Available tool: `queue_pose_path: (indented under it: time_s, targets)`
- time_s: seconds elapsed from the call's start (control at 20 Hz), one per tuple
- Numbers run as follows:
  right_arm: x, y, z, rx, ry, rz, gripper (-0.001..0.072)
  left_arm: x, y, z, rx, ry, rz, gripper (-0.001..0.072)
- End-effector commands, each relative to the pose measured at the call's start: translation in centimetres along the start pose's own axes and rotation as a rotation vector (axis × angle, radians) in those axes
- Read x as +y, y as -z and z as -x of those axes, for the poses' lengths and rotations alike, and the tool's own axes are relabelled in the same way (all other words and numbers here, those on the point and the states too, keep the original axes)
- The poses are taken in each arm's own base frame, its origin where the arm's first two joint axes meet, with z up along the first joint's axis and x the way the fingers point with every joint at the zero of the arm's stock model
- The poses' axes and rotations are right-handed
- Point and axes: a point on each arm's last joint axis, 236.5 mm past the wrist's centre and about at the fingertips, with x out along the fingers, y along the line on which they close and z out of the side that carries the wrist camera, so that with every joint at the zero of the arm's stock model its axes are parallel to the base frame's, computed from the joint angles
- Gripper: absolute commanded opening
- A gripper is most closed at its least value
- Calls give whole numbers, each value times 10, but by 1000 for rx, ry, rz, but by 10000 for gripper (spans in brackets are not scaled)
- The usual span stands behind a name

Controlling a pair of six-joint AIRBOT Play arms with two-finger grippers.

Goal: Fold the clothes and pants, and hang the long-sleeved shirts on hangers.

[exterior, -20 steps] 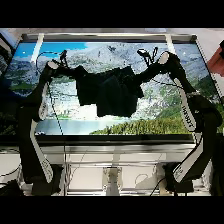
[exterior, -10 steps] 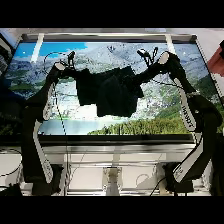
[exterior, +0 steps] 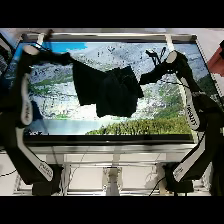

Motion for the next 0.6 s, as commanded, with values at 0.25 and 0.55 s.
queue_pose_path:
  time_s: [0.25, 0.55]
  targets:
    - [37, -28, -10, -91, -43, 100, 435, 70, 16, 245, 28, -494, -8, 22]
    - [46, -28, -25, -51, 80, 447, 435, 91, 24, 332, -85, -630, 84, 22]
